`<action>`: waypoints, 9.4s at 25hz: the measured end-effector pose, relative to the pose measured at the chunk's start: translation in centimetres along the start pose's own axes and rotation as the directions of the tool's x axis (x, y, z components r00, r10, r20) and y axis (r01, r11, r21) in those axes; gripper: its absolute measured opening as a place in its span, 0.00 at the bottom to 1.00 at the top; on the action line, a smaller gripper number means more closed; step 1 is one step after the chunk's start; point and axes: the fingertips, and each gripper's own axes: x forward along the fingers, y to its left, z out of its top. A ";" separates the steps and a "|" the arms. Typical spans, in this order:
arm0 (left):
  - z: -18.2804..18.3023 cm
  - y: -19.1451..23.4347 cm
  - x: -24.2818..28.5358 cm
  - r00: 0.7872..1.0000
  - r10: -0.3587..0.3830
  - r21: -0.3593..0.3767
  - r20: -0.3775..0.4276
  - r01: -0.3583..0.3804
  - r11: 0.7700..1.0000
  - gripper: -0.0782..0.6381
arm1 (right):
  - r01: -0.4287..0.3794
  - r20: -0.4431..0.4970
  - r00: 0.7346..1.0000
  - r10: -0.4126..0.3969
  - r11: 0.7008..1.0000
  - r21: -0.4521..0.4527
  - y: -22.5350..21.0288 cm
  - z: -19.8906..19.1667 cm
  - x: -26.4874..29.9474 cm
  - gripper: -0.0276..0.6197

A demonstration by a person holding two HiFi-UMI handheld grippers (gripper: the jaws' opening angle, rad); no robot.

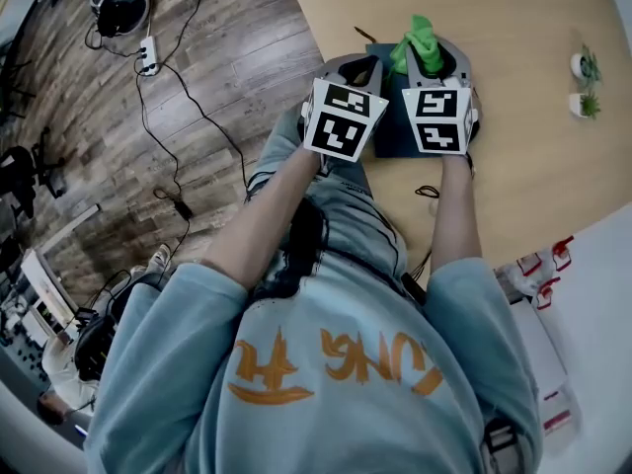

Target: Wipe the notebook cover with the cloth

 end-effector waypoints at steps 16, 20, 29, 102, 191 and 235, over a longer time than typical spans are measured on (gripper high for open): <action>-2.3 -1.5 -1.1 0.999 -0.035 0.019 -0.037 0.036 0.999 0.13 | -0.022 0.000 1.000 0.022 1.000 0.019 1.3 -2.1 -2.8 0.25; -2.9 -1.8 -1.7 0.998 -0.046 0.027 -0.046 0.047 0.999 0.13 | -0.035 -0.025 0.999 0.036 0.999 0.040 1.9 -2.8 -3.6 0.25; -3.4 -3.2 -2.5 0.994 -0.091 0.069 -0.054 0.094 0.993 0.14 | -0.036 -0.050 0.998 0.039 0.998 0.050 2.9 -3.9 -5.5 0.25; 0.4 -7.9 1.9 0.962 -0.248 0.125 -0.112 0.261 0.957 0.13 | 0.091 -0.119 0.990 -0.070 0.979 0.181 -4.4 -7.7 -6.0 0.25; 9.6 7.9 -14.1 0.951 -0.014 0.000 0.310 0.015 1.000 0.13 | -0.035 0.120 0.993 0.019 0.991 0.131 3.3 10.6 -9.2 0.26; 17.6 26.8 -38.4 0.556 0.557 -0.230 0.617 -0.550 0.803 0.13 | -0.164 0.608 0.785 0.117 0.986 0.022 14.5 42.7 -8.3 0.25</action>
